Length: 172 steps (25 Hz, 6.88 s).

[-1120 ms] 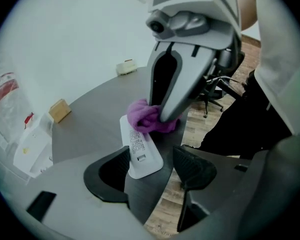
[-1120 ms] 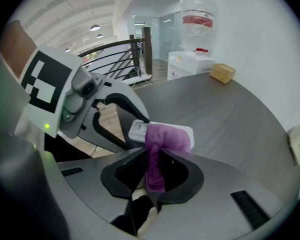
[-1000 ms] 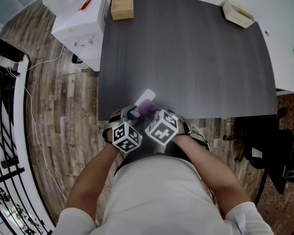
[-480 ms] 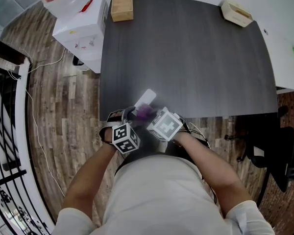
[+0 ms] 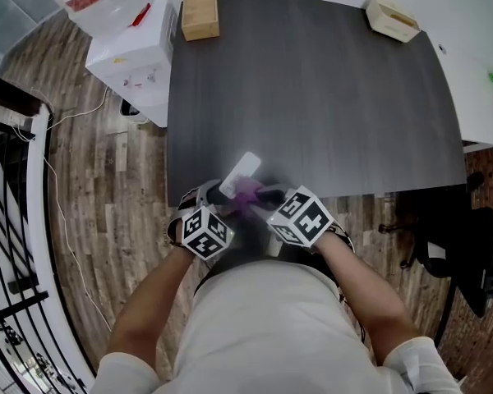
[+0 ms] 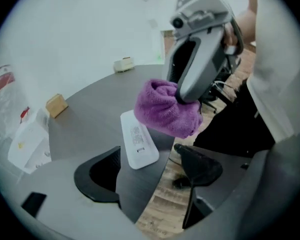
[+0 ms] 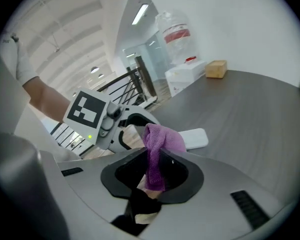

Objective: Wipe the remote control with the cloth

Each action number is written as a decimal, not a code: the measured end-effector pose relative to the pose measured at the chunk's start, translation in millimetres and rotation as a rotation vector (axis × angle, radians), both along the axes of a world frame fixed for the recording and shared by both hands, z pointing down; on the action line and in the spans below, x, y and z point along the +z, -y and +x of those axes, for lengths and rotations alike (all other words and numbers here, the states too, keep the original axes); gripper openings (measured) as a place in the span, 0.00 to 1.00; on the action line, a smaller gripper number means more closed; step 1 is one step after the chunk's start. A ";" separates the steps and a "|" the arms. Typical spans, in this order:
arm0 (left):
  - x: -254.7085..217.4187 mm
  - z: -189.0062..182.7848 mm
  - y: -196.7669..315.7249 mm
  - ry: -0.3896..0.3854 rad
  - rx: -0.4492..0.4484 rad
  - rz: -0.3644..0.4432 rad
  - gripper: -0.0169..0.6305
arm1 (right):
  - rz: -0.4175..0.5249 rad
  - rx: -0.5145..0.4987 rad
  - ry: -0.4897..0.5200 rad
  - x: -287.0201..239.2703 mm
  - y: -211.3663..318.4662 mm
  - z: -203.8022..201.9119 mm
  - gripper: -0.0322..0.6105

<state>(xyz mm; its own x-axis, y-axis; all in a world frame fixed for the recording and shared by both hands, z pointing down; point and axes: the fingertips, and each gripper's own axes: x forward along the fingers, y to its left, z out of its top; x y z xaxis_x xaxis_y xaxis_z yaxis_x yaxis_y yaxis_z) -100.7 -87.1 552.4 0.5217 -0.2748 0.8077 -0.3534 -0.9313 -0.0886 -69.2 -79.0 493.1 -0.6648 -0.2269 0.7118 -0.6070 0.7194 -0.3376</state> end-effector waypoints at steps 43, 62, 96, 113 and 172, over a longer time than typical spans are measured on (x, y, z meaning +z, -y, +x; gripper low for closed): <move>2.5 50.9 47.9 0.114 -0.042 -0.043 0.34 | 0.032 0.567 0.019 -4.1 53.3 183.5 0.18; -10.8 69.7 36.6 0.040 0.059 0.026 0.31 | 0.139 0.324 -0.060 -17.7 74.0 135.5 0.18; -45.3 31.9 112.7 -0.934 -1.010 -0.651 0.30 | 0.112 0.163 -0.008 -8.4 39.7 61.8 0.18; -24.1 32.8 119.4 -0.821 -1.020 -0.534 0.10 | -0.175 0.316 0.144 34.6 35.9 75.1 0.18; -140.5 -10.2 9.0 -1.067 -0.624 -0.435 0.07 | 0.266 0.719 -0.251 -43.2 4.4 305.8 0.18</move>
<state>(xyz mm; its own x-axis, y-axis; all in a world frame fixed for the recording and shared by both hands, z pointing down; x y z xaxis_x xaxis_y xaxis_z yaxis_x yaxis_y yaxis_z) -110.9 -96.1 411.9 0.8361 -0.5242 0.1616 -0.4413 -0.4678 0.7658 236.6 -83.4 449.9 -0.1193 -0.7211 0.6825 -0.9869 0.1611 -0.0024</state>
